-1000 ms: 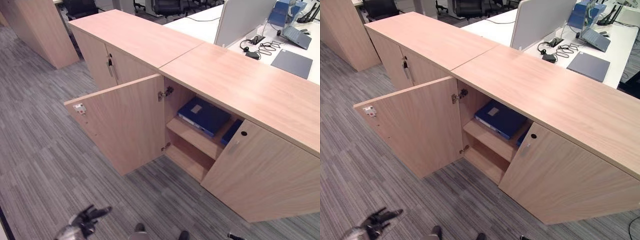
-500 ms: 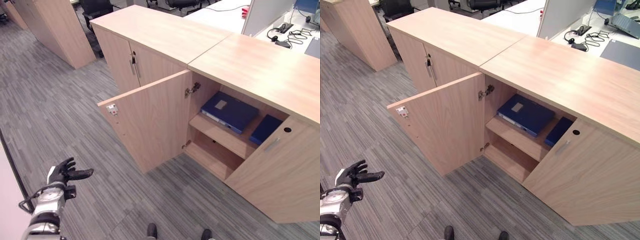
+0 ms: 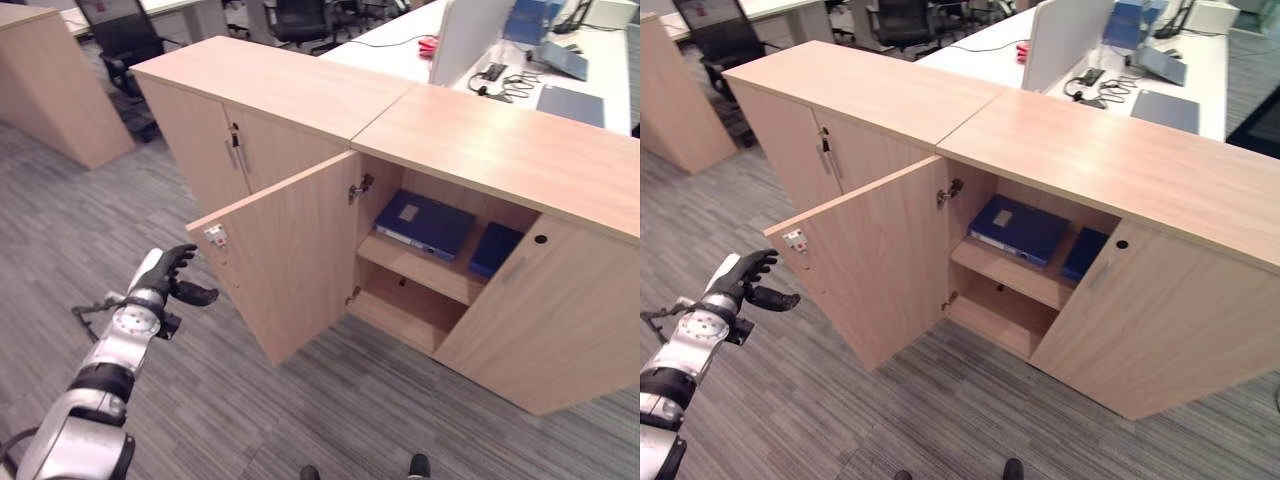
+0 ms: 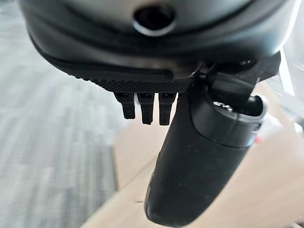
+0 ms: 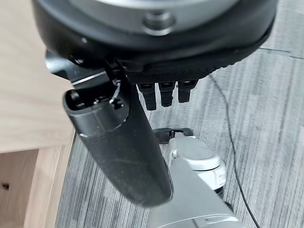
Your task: Put the empty folder in the office cabinet
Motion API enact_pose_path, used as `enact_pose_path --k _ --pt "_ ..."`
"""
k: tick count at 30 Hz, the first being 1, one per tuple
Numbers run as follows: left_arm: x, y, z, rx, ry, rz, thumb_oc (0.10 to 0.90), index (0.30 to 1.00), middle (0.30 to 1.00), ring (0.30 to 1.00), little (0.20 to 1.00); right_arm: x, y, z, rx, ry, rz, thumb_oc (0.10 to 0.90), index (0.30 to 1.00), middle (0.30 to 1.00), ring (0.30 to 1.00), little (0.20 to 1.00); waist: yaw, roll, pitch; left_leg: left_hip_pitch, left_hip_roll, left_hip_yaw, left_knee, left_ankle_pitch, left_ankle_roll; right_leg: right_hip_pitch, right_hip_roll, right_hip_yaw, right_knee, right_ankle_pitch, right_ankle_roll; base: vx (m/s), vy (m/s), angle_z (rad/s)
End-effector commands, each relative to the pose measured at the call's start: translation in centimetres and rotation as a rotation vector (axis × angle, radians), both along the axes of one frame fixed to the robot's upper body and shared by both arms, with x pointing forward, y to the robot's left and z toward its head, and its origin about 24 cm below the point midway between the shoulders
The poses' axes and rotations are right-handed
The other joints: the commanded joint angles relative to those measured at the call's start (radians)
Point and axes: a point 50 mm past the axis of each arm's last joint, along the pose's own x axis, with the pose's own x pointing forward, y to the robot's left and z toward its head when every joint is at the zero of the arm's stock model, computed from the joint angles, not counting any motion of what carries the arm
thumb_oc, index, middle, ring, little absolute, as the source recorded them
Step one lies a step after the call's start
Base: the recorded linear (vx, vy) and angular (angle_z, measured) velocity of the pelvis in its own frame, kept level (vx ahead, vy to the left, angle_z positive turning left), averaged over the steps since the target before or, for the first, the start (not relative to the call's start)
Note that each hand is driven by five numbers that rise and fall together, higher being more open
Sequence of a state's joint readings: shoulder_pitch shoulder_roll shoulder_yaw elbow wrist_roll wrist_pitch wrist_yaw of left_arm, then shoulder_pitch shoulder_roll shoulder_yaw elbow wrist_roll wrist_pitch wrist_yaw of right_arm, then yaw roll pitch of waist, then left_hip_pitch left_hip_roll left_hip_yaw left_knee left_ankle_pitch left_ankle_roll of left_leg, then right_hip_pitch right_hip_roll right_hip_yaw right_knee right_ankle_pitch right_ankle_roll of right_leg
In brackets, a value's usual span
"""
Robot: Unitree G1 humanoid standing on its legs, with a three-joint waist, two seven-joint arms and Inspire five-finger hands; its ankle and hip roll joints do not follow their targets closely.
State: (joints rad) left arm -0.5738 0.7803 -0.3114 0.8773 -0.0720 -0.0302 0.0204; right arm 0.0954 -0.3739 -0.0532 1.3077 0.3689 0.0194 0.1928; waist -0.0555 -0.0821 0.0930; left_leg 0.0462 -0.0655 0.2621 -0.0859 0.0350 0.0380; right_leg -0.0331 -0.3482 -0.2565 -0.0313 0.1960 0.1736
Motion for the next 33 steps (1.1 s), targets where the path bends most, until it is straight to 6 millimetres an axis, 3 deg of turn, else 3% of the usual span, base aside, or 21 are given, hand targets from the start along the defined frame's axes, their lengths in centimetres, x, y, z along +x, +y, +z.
enact_pose_path --k 1,5,8,13,14,15,17,18,21,22,24,27,30,31,32,33 --pt "3.3 -0.8 8.0 0.047 -0.28 -0.042 0.8 0.9 0.9 0.9 0.9 -0.4 -3.8 1.6 -0.09 0.023 -0.05 0.8 0.9 0.9 0.9 0.9 0.007 0.048 -0.016 0.021 0.026 -0.056 -0.001 -0.109 -0.033 0.045 -0.052 -0.001 0.01 0.094 0.088 0.02 0.071 -0.24" --pt "5.2 -2.6 8.6 0.032 -0.256 -0.059 0.8 0.9 0.9 0.9 0.9 -0.6 -4.9 2.2 -0.113 0.037 -0.074 0.8 0.9 0.9 0.9 0.9 -0.015 0.039 -0.027 0.035 0.019 -0.036 -0.001 -0.119 -0.027 0.038 -0.055 -0.001 -0.001 0.141 0.088 0.01 0.051 -0.06" --pt "5.6 -2.9 8.5 0.023 -0.235 -0.052 0.8 0.9 0.9 0.9 0.9 -0.6 -5.2 2.3 -0.117 0.038 -0.083 0.8 0.9 0.9 0.9 0.9 -0.02 0.037 -0.03 0.037 0.017 -0.033 -0.001 -0.121 -0.026 0.038 -0.055 0.0 -0.004 0.149 0.088 0.0 0.03 -0.1" --pt "7.2 -5.8 7.9 -0.098 -0.192 -0.083 0.8 0.9 0.9 0.9 0.9 -0.7 -6.3 3.0 -0.138 0.056 -0.108 0.8 0.9 0.9 0.9 0.9 -0.05 0.034 -0.045 0.045 0.013 -0.02 -0.001 -0.127 -0.023 0.024 -0.053 0.007 -0.008 0.18 0.088 0.0 0.014 -0.08" --pt "7.7 -8.0 7.7 -0.133 -0.204 -0.146 0.8 0.9 0.9 0.9 0.9 -1.0 -6.6 3.1 -0.141 0.063 -0.13 0.8 0.9 0.9 0.9 0.9 -0.05 0.033 -0.044 0.05 0.015 -0.021 -0.001 -0.132 -0.022 0.03 -0.051 -0.001 -0.011 0.174 0.088 0.0 0.0 0.0" --pt "7.7 -8.0 7.7 -0.132 -0.204 -0.146 0.8 0.9 0.9 0.9 0.9 -1.0 -6.6 3.1 -0.14 0.062 -0.13 0.8 0.9 0.9 0.9 0.9 -0.05 0.032 -0.046 0.047 0.013 -0.02 -0.001 -0.13 -0.022 0.027 -0.053 0.0 -0.012 0.176 0.088 -0.01 -0.021 0.05" --pt "7.7 -14.8 7.9 -0.219 -0.28 -0.419 0.8 0.9 0.9 0.9 0.9 -1.2 -6.7 3.2 -0.139 0.057 -0.165 0.8 0.9 0.9 0.9 0.9 -0.038 0.028 -0.041 0.049 0.014 -0.033 -0.001 -0.133 -0.022 0.038 -0.055 -0.024 -0.015 0.171 0.088 -0.01 -0.029 0.18" --pt "7.7 -14.7 7.9 -0.219 -0.279 -0.418 0.8 0.9 0.9 0.9 0.9 -1.3 -6.7 3.2 -0.139 0.058 -0.165 0.8 0.9 0.9 0.9 0.9 -0.039 0.027 -0.043 0.046 0.012 -0.032 -0.001 -0.131 -0.021 0.035 -0.057 -0.024 -0.016 0.174 0.088 -0.02 -0.028 0.16" --pt "4.6 -21.0 6.8 -0.372 -0.285 -0.754 0.8 0.9 0.9 0.9 0.9 -1.3 -7.2 3.5 -0.14 0.046 -0.198 0.8 0.9 0.9 0.9 0.9 -0.017 0.021 -0.033 0.041 0.011 -0.054 -0.001 -0.134 -0.019 0.041 -0.061 -0.049 -0.016 0.165 0.088 -0.02 -0.057 0.06" --pt "2.1 -23.4 4.8 -0.457 -0.213 -0.906 0.8 0.9 0.9 0.9 0.9 -1.2 -7.2 3.6 -0.127 0.044 -0.21 0.8 0.9 0.9 0.9 0.9 0.001 0.023 -0.024 0.049 0.014 -0.065 0.0 -0.143 -0.021 0.054 -0.058 -0.066 -0.021 0.145 0.088 -0.02 -0.064 0.14" --pt "1.1 -23.9 4.1 -0.495 -0.182 -0.949 0.8 0.9 0.9 0.9 0.9 -0.9 -7.1 3.6 -0.119 0.038 -0.204 0.8 0.9 0.9 0.9 0.9 0.008 0.022 -0.025 0.046 0.013 -0.065 -0.001 -0.141 -0.022 0.052 -0.059 -0.069 -0.026 0.142 0.088 0.0 -0.065 0.21" --pt "-2.6 -25.4 2.4 -0.643 -0.114 -1.087 0.8 0.9 0.9 0.9 0.9 1.6 -7.5 4.0 -0.115 -0.054 -0.198 0.8 0.9 0.9 0.9 0.9 0.041 0.026 -0.016 0.049 0.028 -0.06 0.001 -0.141 -0.028 0.062 -0.05 -0.09 -0.034 0.093 0.088 0.01 -0.131 0.07" --pt "-3.9 -25.8 1.7 -0.69 -0.086 -1.12 0.8 0.9 0.9 0.9 0.9 2.7 -7.7 4.3 -0.122 -0.095 -0.194 0.8 0.9 0.9 0.9 0.9 0.055 0.025 -0.011 0.053 0.042 -0.057 0.001 -0.139 -0.034 0.068 -0.042 -0.096 -0.031 0.066 0.088 0.03 -0.153 -0.06" --pt "-4.9 -27.1 1.2 -0.756 -0.038 -1.153 0.8 0.9 0.9 0.9 0.9 7.9 -5.0 3.7 -0.117 -0.197 -0.122 0.8 0.9 0.9 0.9 0.9 0.069 0.02 -0.015 0.06 0.053 -0.062 0.001 -0.135 -0.037 0.075 -0.032 -0.095 -0.031 0.044 0.088 0.05 -0.195 -0.09" --pt "-4.8 -27.7 1.7 -0.774 -0.052 -1.174 0.8 0.9 0.9 0.9 0.9 10.5 -2.9 3.4 -0.071 -0.243 -0.068 0.8 0.9 0.9 0.9 0.9 0.069 0.019 -0.015 0.062 0.059 -0.063 0.002 -0.132 -0.041 0.077 -0.028 -0.092 -0.03 0.026 0.088 0.05 -0.226 -0.2" --pt "-4.8 -28.0 2.1 -0.753 -0.052 -1.21 0.8 0.9 0.9 0.9 0.9 11.3 -2.5 3.5 -0.064 -0.261 -0.003 0.8 0.9 0.9 0.9 0.9 0.065 0.019 -0.016 0.064 0.069 -0.06 0.001 -0.126 -0.049 0.079 -0.018 -0.091 -0.033 0.007 0.088 0.03 -0.225 -0.27"
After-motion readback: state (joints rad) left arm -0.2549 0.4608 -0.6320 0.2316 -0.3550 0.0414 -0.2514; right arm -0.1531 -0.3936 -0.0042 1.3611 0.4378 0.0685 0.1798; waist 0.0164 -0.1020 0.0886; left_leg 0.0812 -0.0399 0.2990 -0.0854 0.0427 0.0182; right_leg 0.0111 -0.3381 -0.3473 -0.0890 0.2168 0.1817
